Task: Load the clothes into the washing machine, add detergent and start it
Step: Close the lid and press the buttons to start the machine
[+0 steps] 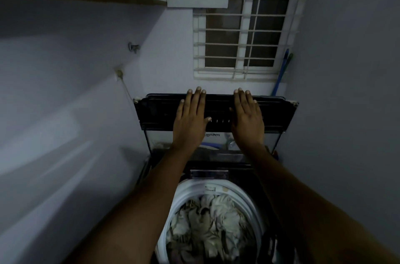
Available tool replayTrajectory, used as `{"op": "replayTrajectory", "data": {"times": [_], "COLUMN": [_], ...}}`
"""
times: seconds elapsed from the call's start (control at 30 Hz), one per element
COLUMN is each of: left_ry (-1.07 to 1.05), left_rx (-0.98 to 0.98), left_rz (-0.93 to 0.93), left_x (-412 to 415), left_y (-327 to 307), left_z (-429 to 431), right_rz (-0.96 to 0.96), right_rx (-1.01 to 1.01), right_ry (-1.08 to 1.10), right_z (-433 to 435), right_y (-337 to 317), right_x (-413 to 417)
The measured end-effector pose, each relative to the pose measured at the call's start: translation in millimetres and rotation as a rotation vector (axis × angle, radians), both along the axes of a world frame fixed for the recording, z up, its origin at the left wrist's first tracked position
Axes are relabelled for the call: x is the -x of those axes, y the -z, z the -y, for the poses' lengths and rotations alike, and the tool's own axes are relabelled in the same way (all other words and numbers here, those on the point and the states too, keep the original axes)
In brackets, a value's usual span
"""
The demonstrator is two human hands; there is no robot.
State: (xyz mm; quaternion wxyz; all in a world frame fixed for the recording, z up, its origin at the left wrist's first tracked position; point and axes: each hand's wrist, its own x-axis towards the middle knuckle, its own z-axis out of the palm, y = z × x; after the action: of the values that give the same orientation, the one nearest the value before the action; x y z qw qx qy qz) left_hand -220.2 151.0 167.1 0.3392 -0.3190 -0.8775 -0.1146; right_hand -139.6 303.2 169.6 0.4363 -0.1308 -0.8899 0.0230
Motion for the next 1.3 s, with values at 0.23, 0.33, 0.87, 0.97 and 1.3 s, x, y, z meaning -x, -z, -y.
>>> {"op": "replayTrajectory", "data": {"times": [0.23,0.33,0.87,0.97,1.3], "left_ry": [0.143,0.064,-0.138,-0.109,-0.171], "left_rx": [-0.419,-0.948,-1.824,-1.888,-1.472], "left_rz": [0.238,0.531,1.385,1.357,1.292], "left_x": [-73,-105,-146,-164,-197], "left_y": [14,15,-36,-23,29], "left_z": [31,32,41,46,80], "right_rz": [0.041,0.072,0.021,-0.062,0.503], "right_rx": [0.019,0.018,-0.010,-0.032,-0.067], "right_ry": [0.044,0.062,0.020,0.038,-0.137], "right_z": [33,42,76,84,88], "right_y": [7,10,38,40,33], "right_x": [-48,-66,-150,-164,-174]}}
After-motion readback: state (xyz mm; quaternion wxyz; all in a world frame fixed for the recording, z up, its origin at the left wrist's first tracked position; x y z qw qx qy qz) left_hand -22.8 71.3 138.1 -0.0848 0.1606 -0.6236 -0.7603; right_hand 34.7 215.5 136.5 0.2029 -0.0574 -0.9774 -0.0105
